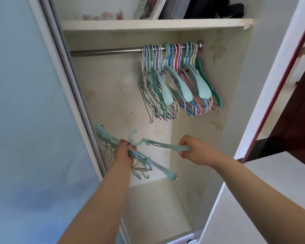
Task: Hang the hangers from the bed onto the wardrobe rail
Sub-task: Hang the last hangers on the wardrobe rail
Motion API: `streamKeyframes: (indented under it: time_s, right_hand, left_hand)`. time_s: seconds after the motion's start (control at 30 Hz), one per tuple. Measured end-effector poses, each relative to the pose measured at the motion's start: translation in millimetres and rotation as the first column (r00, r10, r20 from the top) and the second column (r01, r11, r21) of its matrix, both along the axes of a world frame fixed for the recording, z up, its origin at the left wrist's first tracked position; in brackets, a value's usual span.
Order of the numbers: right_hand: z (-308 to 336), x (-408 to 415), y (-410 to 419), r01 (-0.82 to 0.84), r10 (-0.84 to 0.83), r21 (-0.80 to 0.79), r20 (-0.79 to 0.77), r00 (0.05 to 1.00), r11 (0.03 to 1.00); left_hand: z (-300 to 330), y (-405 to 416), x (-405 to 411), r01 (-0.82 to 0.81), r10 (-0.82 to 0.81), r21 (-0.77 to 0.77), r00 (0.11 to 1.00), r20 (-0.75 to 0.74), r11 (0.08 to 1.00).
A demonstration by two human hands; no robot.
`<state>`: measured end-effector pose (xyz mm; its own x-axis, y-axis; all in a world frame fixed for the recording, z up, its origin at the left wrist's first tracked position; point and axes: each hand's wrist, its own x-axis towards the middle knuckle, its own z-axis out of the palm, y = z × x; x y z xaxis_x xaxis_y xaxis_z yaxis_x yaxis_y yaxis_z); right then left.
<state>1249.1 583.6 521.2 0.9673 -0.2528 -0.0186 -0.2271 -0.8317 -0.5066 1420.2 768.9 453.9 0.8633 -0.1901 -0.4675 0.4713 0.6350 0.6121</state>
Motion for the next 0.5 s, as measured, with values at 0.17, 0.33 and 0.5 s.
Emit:
streamKeyframes:
  time_s: [0.17,0.33,0.5]
  right_hand:
    - [-12,-9,7,-0.011,0.011,-0.171,0.003,1.000,0.985]
    - [-17,-19,6,0.014,-0.008,-0.230,0.029,1.000,0.973]
    - [-35,-23,7,0.051,-0.041,-0.193,0.057,0.998,0.980]
  left_hand:
    - [1,-1,-4,0.043,-0.052,0.210,0.998,0.037,0.977]
    - [6,-4,-8,0.033,-0.037,0.234,0.999,0.012,0.972]
    - [19,-5,-16,0.054,-0.054,0.100,0.999,-0.003,0.993]
